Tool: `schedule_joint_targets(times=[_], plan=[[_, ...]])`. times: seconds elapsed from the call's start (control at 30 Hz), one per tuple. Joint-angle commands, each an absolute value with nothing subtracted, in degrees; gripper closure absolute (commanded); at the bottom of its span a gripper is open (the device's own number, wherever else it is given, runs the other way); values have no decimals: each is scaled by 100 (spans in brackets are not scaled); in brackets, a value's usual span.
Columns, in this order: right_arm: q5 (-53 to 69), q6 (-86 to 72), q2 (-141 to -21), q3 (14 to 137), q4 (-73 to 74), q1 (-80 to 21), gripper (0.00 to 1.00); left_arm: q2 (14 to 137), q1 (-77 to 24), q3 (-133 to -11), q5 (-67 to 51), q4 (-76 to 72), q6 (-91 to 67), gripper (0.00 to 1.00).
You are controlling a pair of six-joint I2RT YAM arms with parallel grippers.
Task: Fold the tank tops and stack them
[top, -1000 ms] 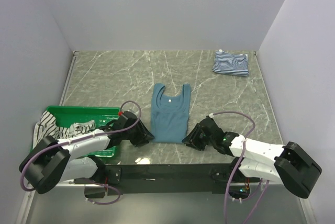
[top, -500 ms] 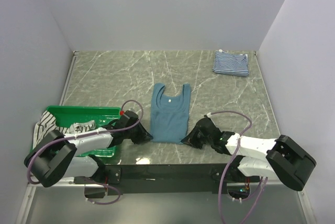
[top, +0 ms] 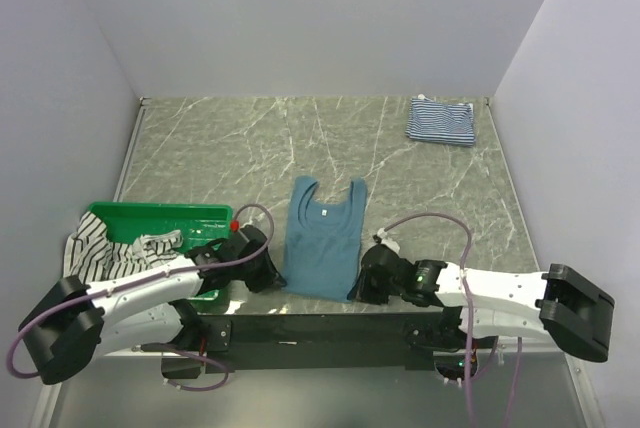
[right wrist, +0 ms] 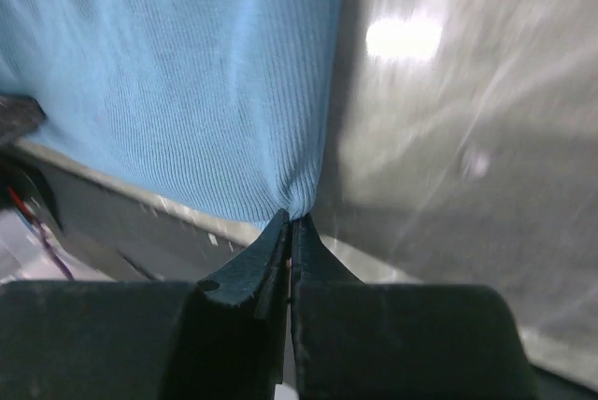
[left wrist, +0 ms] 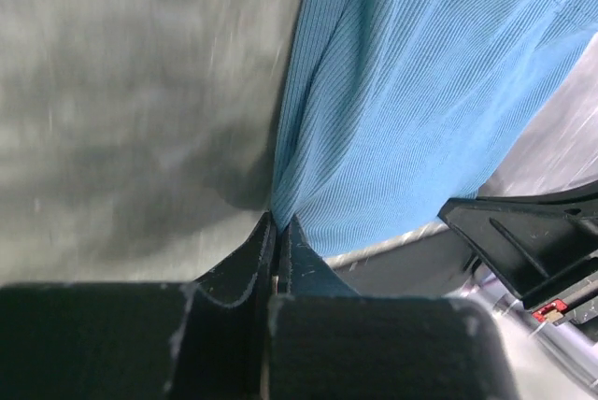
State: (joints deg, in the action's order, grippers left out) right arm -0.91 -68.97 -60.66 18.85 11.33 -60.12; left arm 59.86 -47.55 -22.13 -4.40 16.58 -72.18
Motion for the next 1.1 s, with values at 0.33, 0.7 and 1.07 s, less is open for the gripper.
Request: schedule_joint_targets(times=[0.33,0.7,1.07], plan=[[-598,-6804,-5379,3304,2681,-5997,98,5475,-4976,-3611,307,3235,-7304,99],[650,-5460,-6143,4041,2074,-4211,100,6758,-3437,-4974,-491,2453,-6101,100],[1616,-4589,-7847,5062,1459,-2419,100,9209,-2593,-7108,-1114,1732,-5687,100]])
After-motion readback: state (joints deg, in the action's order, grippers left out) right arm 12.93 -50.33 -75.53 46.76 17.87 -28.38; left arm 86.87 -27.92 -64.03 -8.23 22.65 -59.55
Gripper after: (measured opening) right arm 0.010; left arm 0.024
